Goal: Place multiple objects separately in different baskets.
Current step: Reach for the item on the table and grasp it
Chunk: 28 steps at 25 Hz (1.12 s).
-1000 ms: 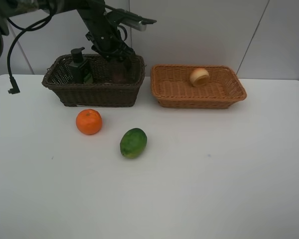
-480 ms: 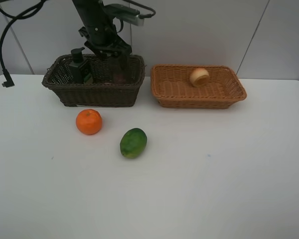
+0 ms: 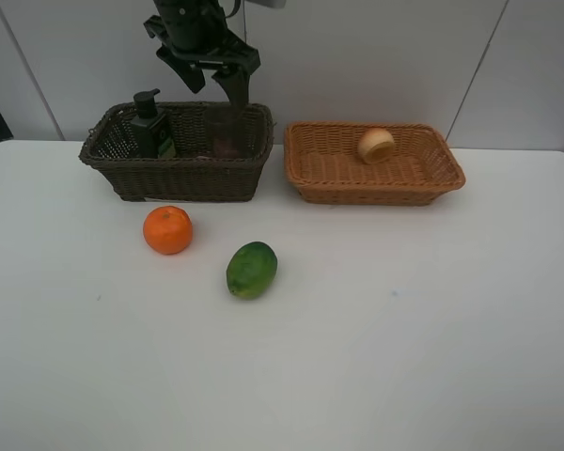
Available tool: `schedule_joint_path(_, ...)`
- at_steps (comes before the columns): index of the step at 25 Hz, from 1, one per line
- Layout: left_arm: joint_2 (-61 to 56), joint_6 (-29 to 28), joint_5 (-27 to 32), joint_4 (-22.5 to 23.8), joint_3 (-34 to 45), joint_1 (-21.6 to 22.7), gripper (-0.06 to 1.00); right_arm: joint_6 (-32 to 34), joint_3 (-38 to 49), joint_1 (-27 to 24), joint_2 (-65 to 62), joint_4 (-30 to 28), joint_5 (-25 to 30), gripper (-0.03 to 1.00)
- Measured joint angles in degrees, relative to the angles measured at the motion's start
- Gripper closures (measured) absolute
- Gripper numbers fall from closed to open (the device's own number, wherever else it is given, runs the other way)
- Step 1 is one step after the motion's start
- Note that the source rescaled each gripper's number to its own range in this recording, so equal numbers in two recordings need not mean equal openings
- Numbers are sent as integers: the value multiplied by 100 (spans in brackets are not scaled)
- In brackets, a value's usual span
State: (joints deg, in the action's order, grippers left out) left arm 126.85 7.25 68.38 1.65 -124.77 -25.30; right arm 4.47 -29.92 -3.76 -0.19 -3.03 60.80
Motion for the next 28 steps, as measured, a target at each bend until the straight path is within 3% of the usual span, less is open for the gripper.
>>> schedule_joint_path(10,-554,-559,5,149,227,-649,2,0,0,0,0,0,0,2)
schedule_joint_path(18,-1332,-627,-3,191,1547,-1024,2,0,0,0,0,0,0,2)
schedule_joint_path(28,-2273,-627,-5,205,2946,-1139,2,0,0,0,0,0,0,2)
